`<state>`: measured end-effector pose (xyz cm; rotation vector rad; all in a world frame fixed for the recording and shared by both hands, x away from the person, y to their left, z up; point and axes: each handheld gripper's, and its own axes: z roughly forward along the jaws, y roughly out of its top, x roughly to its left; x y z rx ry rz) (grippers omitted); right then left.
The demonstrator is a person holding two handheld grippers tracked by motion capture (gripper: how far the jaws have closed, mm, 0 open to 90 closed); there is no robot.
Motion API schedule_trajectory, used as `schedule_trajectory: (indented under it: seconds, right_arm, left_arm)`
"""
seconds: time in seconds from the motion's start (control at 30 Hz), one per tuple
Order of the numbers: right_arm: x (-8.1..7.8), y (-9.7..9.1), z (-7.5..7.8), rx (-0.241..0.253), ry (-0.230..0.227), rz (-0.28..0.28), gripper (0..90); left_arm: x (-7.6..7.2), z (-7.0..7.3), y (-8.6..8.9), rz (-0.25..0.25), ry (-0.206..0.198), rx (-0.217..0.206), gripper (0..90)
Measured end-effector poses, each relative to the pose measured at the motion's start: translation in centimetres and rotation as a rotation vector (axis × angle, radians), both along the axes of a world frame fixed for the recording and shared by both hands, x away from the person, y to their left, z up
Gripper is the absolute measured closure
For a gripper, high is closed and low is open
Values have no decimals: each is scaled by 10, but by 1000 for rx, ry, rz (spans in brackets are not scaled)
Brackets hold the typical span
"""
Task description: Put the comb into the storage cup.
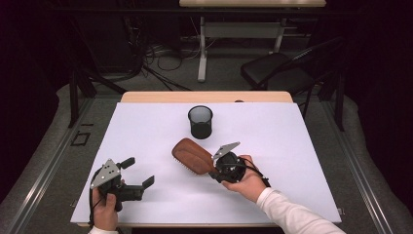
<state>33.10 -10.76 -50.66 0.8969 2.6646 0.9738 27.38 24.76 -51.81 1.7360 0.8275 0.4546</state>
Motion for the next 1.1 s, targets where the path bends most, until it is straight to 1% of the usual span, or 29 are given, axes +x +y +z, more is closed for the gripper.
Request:
schedule_trajectory:
  seconds: [0.23, 0.33, 0.47, 0.57, 0.7, 0.9, 1.03, 1.1]
  right_arm:
    - [3, -2, 5, 52, -28, -23, 722]
    - [4, -3, 7, 64, -37, -34, 722]
    - [6, -6, 10, 99, -55, -54, 722]
    - [6, -7, 12, 113, -60, -65, 722]
    - [8, -9, 16, 134, -70, -71, 721]
    - [8, -11, 22, 167, -100, -81, 721]
    - [8, -11, 26, 179, -124, -82, 721]
    - [8, -12, 28, 193, -134, -83, 721]
  left_arm:
    - [0, 0, 0, 3, 5, 1, 2]
    - [0, 0, 0, -1, 5, -1, 2]
    - [1, -1, 0, -1, 7, 2, 2]
    - [1, -1, 0, -3, 7, -6, 2]
    - [1, -1, -1, -5, 13, -11, 2]
    - [2, -2, -2, -17, 19, -18, 2]
    - [2, -2, -2, -10, 23, -21, 2]
    - [2, -3, -3, -10, 27, -25, 2]
